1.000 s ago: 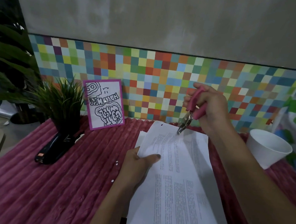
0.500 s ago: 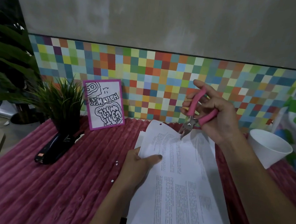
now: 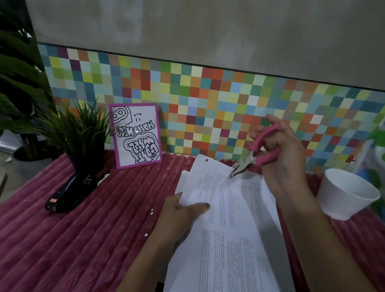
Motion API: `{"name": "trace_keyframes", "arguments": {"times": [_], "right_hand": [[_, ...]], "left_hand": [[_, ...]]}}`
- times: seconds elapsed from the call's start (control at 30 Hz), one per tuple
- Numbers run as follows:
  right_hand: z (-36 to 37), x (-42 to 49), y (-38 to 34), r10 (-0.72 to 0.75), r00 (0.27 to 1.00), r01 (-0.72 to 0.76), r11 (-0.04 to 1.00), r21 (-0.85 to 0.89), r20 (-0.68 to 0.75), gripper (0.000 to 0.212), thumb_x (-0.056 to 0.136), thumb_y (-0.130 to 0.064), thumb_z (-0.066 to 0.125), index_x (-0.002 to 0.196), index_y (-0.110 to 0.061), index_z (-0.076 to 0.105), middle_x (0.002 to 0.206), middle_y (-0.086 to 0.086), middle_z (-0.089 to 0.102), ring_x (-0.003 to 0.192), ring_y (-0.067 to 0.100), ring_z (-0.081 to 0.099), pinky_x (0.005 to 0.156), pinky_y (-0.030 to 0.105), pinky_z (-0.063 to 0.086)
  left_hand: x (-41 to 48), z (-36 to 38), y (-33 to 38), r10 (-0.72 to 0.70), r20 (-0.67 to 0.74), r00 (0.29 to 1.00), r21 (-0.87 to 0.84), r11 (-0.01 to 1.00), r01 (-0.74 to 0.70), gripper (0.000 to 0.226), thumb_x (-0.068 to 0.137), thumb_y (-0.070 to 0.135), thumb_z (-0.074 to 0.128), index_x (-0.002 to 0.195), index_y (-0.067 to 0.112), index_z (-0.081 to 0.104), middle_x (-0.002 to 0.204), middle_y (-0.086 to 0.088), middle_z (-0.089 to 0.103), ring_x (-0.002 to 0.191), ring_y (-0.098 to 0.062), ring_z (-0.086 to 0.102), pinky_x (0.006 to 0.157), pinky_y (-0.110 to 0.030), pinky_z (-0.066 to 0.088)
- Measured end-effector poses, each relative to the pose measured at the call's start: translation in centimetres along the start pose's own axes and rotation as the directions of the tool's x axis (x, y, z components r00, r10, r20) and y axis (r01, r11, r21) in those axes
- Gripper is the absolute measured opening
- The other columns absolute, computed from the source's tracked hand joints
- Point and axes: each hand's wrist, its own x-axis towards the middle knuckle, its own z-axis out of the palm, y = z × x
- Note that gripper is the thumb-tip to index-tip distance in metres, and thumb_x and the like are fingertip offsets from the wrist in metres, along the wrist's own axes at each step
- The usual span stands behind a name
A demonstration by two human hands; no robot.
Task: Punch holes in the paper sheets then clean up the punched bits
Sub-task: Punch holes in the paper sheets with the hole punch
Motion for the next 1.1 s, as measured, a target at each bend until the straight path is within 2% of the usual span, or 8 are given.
{"name": "trace_keyframes", "arguments": {"times": [0.1, 0.23, 0.3, 0.4, 0.53, 0.7, 0.9, 1.1], "right_hand": [[-1.0, 0.4, -0.4, 0.116, 0.993, -0.115, 0.993, 0.024, -0.026, 0.042, 0.088, -0.001, 0.048, 0.120, -0.020, 0.066, 0.102, 0.005, 0.063, 0.089, 0.017, 0.063, 0.091, 0.046, 0.054], [-2.8, 0.1, 0.2, 0.192, 0.981, -0.192, 0.981, -0.026, -0.003, 0.020, 0.099, -0.013, 0.048, 0.112, -0.010, 0.062, 0.075, 0.001, 0.067, 0.066, 0.012, 0.063, 0.058, 0.028, 0.047], [-3.7, 0.0, 0.4, 0.204, 0.979, -0.204, 0.978, -0.044, -0.002, 0.017, 0.101, -0.016, 0.047, 0.097, -0.006, 0.060, 0.087, 0.011, 0.071, 0.058, 0.015, 0.063, 0.054, 0.027, 0.040], [-5.1, 0.1, 0.5, 0.243, 0.970, -0.243, 0.969, -0.030, -0.026, 0.019, 0.100, -0.019, 0.049, 0.095, -0.005, 0.062, 0.109, 0.023, 0.068, 0.058, 0.015, 0.062, 0.052, 0.025, 0.046], [-5.8, 0.3, 0.6, 0.234, 0.971, -0.238, 0.966, -0.104, -0.045, 0.018, 0.096, -0.019, 0.055, 0.089, -0.007, 0.067, 0.108, 0.026, 0.064, 0.050, 0.013, 0.056, 0.041, 0.022, 0.040], [-6.0, 0.2, -0.7, 0.121, 0.983, -0.105, 0.988, -0.114, 0.139, 0.022, 0.093, -0.023, 0.054, 0.105, -0.012, 0.069, 0.075, 0.000, 0.066, 0.050, 0.008, 0.048, 0.049, 0.024, 0.044], [-5.3, -0.7, -2.0, 0.029, 0.950, 0.030, 0.983, -0.183, 0.312, 0.023, 0.093, -0.027, 0.050, 0.109, -0.021, 0.065, 0.106, 0.010, 0.074, 0.069, 0.014, 0.070, 0.051, 0.023, 0.056], [-5.2, -1.1, -1.8, 0.053, 0.977, -0.014, 0.983, -0.185, 0.206, 0.033, 0.089, -0.024, 0.059, 0.121, -0.019, 0.065, 0.100, 0.015, 0.074, 0.075, 0.023, 0.074, 0.049, 0.025, 0.058]], "left_hand": [[-0.1, -0.2, 0.1, -0.008, 0.014, 1.000, -0.007, 1.000, 0.008, 0.026, 0.087, -0.004, 0.062, 0.111, 0.002, 0.069, 0.102, -0.016, 0.075, 0.092, -0.035, 0.072, 0.084, -0.050, 0.058], [0.0, -0.5, 0.1, -0.015, 0.041, 0.999, -0.021, 1.000, 0.016, 0.027, 0.086, -0.001, 0.064, 0.112, 0.001, 0.069, 0.104, -0.019, 0.073, 0.094, -0.039, 0.071, 0.085, -0.054, 0.056], [0.1, -0.6, 0.1, -0.013, 0.039, 0.999, -0.034, 0.999, 0.014, 0.027, 0.086, -0.002, 0.064, 0.113, 0.000, 0.068, 0.104, -0.019, 0.073, 0.093, -0.038, 0.071, 0.082, -0.051, 0.058], [0.2, -0.7, 0.1, -0.016, 0.028, 0.999, -0.045, 0.999, 0.018, 0.026, 0.086, -0.003, 0.064, 0.111, -0.001, 0.068, 0.100, -0.019, 0.074, 0.088, -0.036, 0.073, 0.068, -0.040, 0.061], [0.2, -1.0, 0.2, -0.031, 0.042, 0.999, -0.030, 0.999, 0.032, 0.024, 0.086, -0.002, 0.064, 0.110, 0.000, 0.069, 0.098, -0.018, 0.075, 0.086, -0.035, 0.073, 0.064, -0.036, 0.060], [0.2, -1.2, 0.1, -0.095, 0.085, 0.992, -0.044, 0.994, 0.099, 0.026, 0.085, -0.002, 0.065, 0.110, -0.002, 0.069, 0.102, -0.023, 0.073, 0.092, -0.041, 0.071, 0.071, -0.041, 0.060], [0.4, -1.5, 0.1, -0.114, 0.103, 0.988, -0.045, 0.992, 0.119, 0.028, 0.083, -0.001, 0.067, 0.111, 0.001, 0.070, 0.103, -0.022, 0.073, 0.094, -0.042, 0.070, 0.078, -0.047, 0.059], [0.3, -1.4, 0.1, -0.123, 0.108, 0.986, -0.062, 0.989, 0.131, 0.030, 0.082, 0.000, 0.067, 0.113, 0.001, 0.069, 0.104, -0.022, 0.073, 0.095, -0.042, 0.070, 0.075, -0.045, 0.059]]}}
